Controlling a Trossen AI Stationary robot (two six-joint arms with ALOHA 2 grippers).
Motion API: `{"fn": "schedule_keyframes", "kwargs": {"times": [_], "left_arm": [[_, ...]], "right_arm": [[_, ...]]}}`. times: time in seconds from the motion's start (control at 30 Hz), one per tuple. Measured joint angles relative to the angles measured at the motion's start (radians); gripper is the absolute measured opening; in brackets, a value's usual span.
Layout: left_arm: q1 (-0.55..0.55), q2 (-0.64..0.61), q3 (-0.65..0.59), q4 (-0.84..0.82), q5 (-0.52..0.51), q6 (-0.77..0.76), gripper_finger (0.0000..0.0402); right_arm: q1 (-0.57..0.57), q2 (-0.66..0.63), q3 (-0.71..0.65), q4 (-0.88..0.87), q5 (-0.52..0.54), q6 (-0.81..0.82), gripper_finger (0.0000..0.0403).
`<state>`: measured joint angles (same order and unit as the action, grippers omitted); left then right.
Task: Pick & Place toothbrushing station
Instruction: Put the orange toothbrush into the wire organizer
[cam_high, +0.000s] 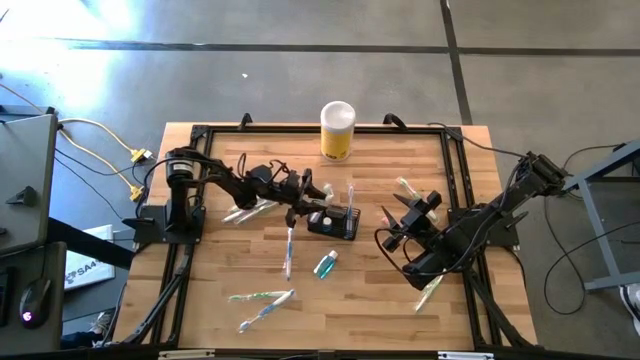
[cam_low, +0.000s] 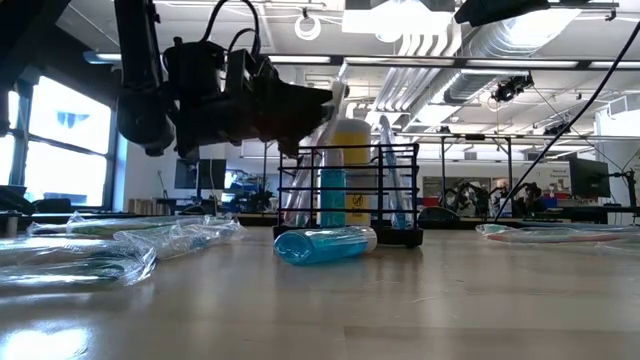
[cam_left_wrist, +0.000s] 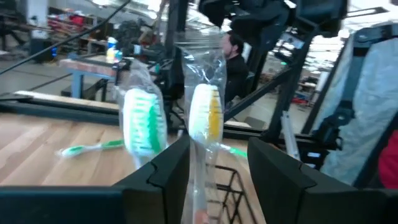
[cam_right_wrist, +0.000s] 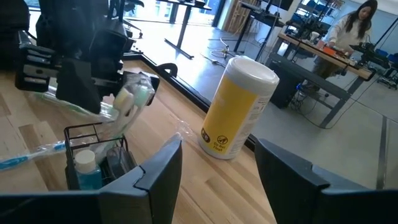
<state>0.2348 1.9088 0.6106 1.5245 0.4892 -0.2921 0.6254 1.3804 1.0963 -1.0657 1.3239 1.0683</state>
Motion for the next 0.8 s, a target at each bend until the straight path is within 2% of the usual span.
{"fn": "schedule_keyframes", "kwargs": {"times": [0.8], "left_arm": [[0.002, -0.010, 0.000, 0.029, -0.006, 0.063, 0.0157]], "right_arm": [[0.000, 0.000, 0.000, -0.003, -0.022, 0.000, 0.0195]]}}
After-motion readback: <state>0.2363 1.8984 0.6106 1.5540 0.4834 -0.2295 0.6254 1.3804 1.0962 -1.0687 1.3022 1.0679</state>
